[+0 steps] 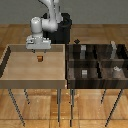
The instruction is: Place the loaf of bread into the appropriate compartment.
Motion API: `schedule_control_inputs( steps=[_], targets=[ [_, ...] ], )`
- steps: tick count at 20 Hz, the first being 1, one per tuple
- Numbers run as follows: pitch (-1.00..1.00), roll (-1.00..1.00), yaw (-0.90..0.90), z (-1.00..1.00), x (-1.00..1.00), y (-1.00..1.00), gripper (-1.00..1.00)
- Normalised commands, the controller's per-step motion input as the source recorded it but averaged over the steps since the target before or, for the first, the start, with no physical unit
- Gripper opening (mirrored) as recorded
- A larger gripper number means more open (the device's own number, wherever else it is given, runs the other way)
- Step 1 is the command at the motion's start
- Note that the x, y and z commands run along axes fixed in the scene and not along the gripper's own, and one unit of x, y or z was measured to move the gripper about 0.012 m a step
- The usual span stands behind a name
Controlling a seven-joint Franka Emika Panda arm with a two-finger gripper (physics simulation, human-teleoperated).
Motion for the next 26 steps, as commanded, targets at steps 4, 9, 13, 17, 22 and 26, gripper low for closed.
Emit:
schedule_control_inputs(
  steps=[4, 9, 13, 17, 22, 26],
  targets=[
    [0.00, 0.00, 0.00, -0.75, 0.00, 0.00, 1.00],
    [0.00, 0.00, 0.00, -0.80, 0.00, 0.00, -1.00],
    [0.00, 0.00, 0.00, 0.00, 0.00, 0.00, -1.00],
    [0.00, 0.00, 0.00, 0.25, 0.00, 0.00, -1.00],
    [0.00, 0.00, 0.00, 0.60, 0.00, 0.00, -1.00],
    [0.00, 0.00, 0.00, 1.00, 0.00, 0.00, -1.00]
  ],
)
